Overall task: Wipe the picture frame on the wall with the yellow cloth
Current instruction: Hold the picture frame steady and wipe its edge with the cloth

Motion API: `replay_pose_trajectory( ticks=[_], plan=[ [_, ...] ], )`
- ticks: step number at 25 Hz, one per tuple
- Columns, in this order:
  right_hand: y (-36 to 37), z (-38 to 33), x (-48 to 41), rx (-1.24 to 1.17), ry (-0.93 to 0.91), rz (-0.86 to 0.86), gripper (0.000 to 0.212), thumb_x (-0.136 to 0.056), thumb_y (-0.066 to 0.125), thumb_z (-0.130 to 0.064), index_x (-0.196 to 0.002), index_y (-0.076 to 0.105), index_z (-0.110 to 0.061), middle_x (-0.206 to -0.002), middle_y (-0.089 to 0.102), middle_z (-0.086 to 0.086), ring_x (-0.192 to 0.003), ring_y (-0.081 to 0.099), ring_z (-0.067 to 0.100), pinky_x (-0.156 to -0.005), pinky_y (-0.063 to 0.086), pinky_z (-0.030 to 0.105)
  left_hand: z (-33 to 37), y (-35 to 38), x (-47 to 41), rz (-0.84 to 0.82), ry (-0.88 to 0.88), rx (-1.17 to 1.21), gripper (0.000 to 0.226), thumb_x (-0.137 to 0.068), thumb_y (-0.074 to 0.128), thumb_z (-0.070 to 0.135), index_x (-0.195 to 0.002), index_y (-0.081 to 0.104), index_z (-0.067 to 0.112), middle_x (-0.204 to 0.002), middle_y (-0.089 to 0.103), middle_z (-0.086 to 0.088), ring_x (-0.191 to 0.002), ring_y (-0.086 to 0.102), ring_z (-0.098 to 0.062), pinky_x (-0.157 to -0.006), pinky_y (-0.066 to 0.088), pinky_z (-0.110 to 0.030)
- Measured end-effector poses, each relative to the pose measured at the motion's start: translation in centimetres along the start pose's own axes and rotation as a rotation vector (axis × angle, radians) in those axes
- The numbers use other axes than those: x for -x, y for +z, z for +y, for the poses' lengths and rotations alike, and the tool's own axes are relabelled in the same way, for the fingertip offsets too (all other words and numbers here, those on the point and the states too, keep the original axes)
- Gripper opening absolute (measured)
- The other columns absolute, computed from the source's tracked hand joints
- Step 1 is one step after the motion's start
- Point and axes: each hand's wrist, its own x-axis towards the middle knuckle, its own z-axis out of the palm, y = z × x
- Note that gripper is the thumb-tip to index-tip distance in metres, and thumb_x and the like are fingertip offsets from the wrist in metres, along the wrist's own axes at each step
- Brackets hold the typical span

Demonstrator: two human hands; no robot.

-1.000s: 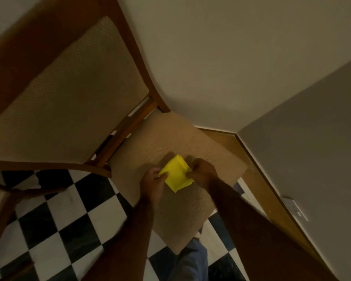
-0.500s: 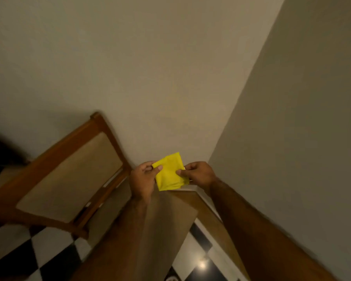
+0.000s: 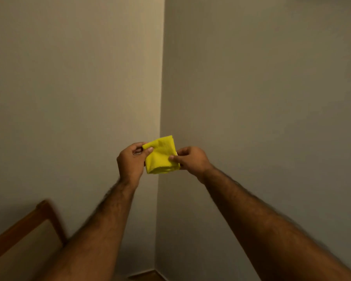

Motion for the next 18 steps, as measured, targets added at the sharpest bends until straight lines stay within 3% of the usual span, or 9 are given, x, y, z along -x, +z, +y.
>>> replay_pose_trajectory(
  ticks=[8, 13, 16, 18],
  plan=[
    [-16.2, -12.0, 5.8, 0.04, -0.207, 0.286, 0.03, -0.081, 0.083, -0.019, -0.099, 0.077, 0.005, -0.08, 0.07, 0.014, -0.071, 0.065, 0.021, -0.083, 0.064, 0.047, 19.0, 10.0, 1.4, -0.141, 0.344, 0.102, 0.029, -0.075, 0.084, 0.023, -0.104, 0.078, 0.019, -0.092, 0.079, -0.008, -0.088, 0.077, -0.028, -0.081, 0.063, -0.053],
    [-24.7, -20.6, 10.1, 0.144, -0.372, 0.418, 0.03, -0.084, 0.081, -0.023, -0.104, 0.078, -0.002, -0.098, 0.079, 0.02, -0.083, 0.077, 0.026, -0.084, 0.064, 0.042, 31.1, 14.8, 2.3, -0.206, 0.527, 0.22, 0.026, -0.079, 0.081, 0.019, -0.105, 0.077, 0.018, -0.093, 0.077, -0.009, -0.085, 0.074, -0.023, -0.084, 0.062, -0.053],
    [-31.8, -26.2, 13.9, 0.513, -0.637, 0.739, 0.034, -0.088, 0.073, -0.045, -0.1, 0.081, -0.015, -0.093, 0.08, 0.006, -0.085, 0.076, 0.02, -0.079, 0.061, 0.035, 40.3, 16.9, 1.7, -0.217, 0.651, 0.301, 0.027, -0.08, 0.081, 0.017, -0.106, 0.077, 0.014, -0.097, 0.077, -0.013, -0.086, 0.07, -0.022, -0.087, 0.061, -0.054],
    [-38.1, -29.6, 16.9, 0.728, -0.801, 1.005, 0.039, -0.091, 0.066, -0.048, -0.107, 0.077, -0.014, -0.106, 0.078, 0.006, -0.097, 0.071, 0.022, -0.085, 0.054, 0.032, 46.6, 18.1, 0.7, -0.203, 0.728, 0.342, 0.027, -0.08, 0.08, 0.018, -0.107, 0.076, 0.013, -0.097, 0.076, -0.013, -0.086, 0.069, -0.022, -0.086, 0.061, -0.054]
  ],
)
